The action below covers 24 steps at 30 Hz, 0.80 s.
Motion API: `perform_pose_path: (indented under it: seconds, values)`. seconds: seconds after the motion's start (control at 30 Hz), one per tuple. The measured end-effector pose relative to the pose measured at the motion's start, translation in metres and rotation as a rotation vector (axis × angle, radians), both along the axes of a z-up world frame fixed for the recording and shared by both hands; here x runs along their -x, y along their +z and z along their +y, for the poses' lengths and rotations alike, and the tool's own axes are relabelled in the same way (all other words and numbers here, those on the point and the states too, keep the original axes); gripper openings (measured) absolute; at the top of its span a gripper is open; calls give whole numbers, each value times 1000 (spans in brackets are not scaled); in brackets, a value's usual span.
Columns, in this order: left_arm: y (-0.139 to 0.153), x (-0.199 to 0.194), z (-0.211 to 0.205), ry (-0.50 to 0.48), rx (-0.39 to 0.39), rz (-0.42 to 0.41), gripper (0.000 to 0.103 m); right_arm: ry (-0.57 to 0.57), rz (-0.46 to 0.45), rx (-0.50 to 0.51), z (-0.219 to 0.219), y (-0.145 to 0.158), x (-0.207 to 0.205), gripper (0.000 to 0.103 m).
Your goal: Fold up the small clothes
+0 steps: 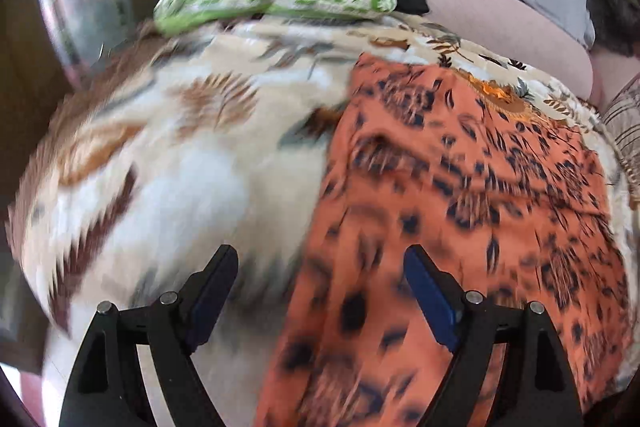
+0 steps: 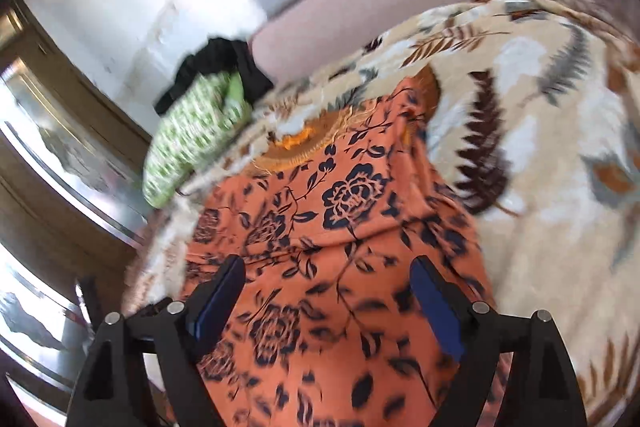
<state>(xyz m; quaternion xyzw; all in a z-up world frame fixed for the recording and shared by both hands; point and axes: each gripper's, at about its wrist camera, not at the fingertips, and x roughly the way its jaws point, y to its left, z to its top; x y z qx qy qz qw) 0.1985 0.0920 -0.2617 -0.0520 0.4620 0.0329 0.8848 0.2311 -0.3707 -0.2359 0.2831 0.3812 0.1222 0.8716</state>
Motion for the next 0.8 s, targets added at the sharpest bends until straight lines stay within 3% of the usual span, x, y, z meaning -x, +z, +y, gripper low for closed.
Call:
perform_pose_path:
  seconds: [0.1,0.33,0.47,0.63,0.8]
  values:
    - [-4,29,21,14,89,46,85,39,35,-54,-15,-2,36,87]
    - [-2,68,36,-8,164,121,85,34,129,-34,-40,-10,108,87]
    - [-12,79,39,35,128,171,85,-28,179,-55,-56,-23,122,87]
    - [-29,90,49,72,178,238,85,-62,249,-71,-64,-40,128,87]
    - [-46,94,39,43,198,294,85,-62,273,-78,-61,-46,130,86]
